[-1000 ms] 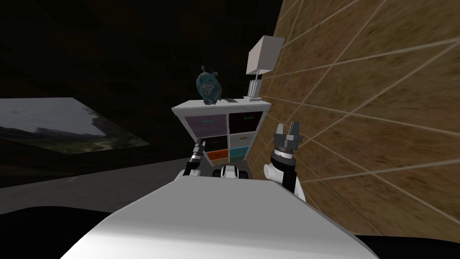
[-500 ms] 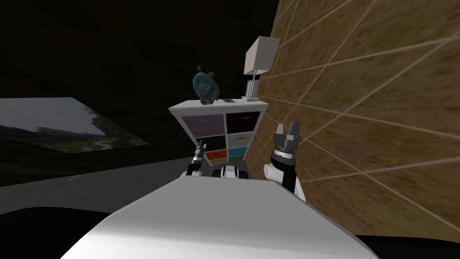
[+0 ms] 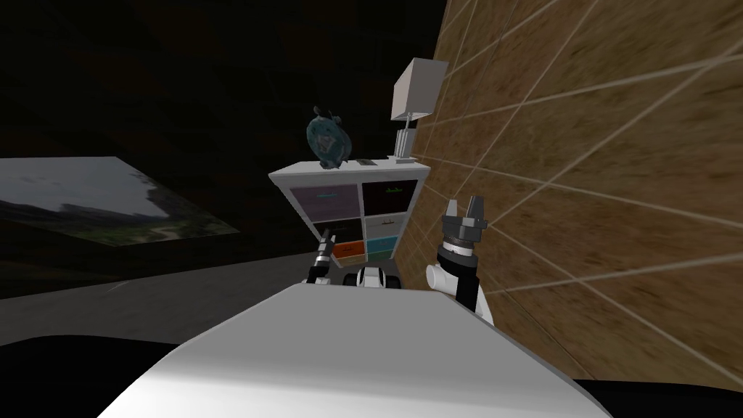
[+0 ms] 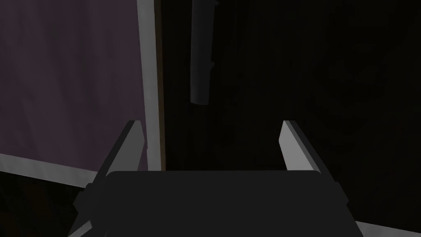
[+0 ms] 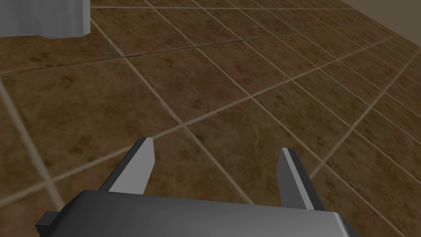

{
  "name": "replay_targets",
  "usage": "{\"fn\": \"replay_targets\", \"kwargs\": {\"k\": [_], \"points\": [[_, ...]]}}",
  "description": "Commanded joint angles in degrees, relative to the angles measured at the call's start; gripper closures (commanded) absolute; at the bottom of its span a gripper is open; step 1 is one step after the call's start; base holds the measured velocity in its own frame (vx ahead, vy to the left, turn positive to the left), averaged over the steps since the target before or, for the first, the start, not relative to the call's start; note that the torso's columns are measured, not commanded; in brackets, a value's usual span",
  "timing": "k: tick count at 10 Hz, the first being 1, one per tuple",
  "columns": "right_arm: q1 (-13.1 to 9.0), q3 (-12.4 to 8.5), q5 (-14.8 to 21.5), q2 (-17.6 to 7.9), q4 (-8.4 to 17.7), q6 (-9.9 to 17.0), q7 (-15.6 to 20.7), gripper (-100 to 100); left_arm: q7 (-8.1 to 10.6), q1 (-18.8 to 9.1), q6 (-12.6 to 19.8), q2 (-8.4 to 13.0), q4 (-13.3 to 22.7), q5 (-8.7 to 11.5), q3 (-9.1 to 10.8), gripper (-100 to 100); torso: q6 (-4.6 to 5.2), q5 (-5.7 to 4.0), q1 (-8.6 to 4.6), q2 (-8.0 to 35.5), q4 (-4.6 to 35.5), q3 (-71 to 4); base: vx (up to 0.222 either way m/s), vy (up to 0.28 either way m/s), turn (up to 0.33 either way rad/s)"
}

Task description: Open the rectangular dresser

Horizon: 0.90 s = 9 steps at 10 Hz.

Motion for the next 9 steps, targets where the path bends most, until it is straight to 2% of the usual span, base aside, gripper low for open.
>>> {"fn": "replay_targets", "kwargs": {"k": [1, 2, 4, 5, 6, 7, 9], "points": [[0.00, 0.00, 0.00, 0.00, 0.00, 0.00, 0.00, 0, 0.02, 0.18, -0.58, -3.04, 1.14, 0.12, -0.06, -100, 0.00, 0.00, 0.02, -0.01, 0.00, -0.01, 0.004, -0.025, 0.002], [0.00, 0.00, 0.00, 0.00, 0.00, 0.00, 0.00, 0, 0.06, 0.02, -0.41, -2.42, 1.05, 0.12, -0.01, -100, -0.01, 0.01, 0.07, -0.02, -0.01, -0.01, 0.001, -0.010, 0.000], [0.01, 0.00, 0.00, 0.00, 0.00, 0.00, 0.00, 0, 0.19, 0.09, 2.12, -2.33, -1.57, 0.16, 0.17, -100, 0.00, 0.02, 0.08, -0.12, -0.02, -0.07, 0.061, -0.005, -0.011], [0.01, -0.01, 0.00, -0.01, 0.00, 0.00, 0.00, 0, 0.14, 0.14, 1.45, -2.38, -1.05, 0.14, 0.10, -100, -0.01, 0.01, 0.06, -0.19, -0.05, -0.12, 0.037, 0.002, -0.002], [0.01, -0.01, 0.00, -0.01, 0.00, 0.00, 0.00, 0, 0.08, 0.05, 0.11, -2.48, 0.50, 0.13, 0.02, 100, -0.01, 0.01, 0.04, -0.01, -0.02, -0.02, -0.030, 0.007, 0.015], [0.00, 0.00, 0.00, -0.01, 0.00, 0.00, 0.00, 0, 0.12, -0.01, 0.88, -2.43, -0.10, 0.14, 0.08, 100, -0.01, 0.01, 0.05, 0.22, 0.05, 0.13, -0.022, 0.008, 0.027], [-0.02, 0.00, 0.00, 0.00, 0.00, 0.00, 0.00, 0, 0.33, 0.84, 1.39, -2.25, -1.84, -0.02, -0.30, 100, 0.05, 0.09, 0.07, -0.10, -0.12, -0.06, -0.145, -0.047, 0.013]]}}
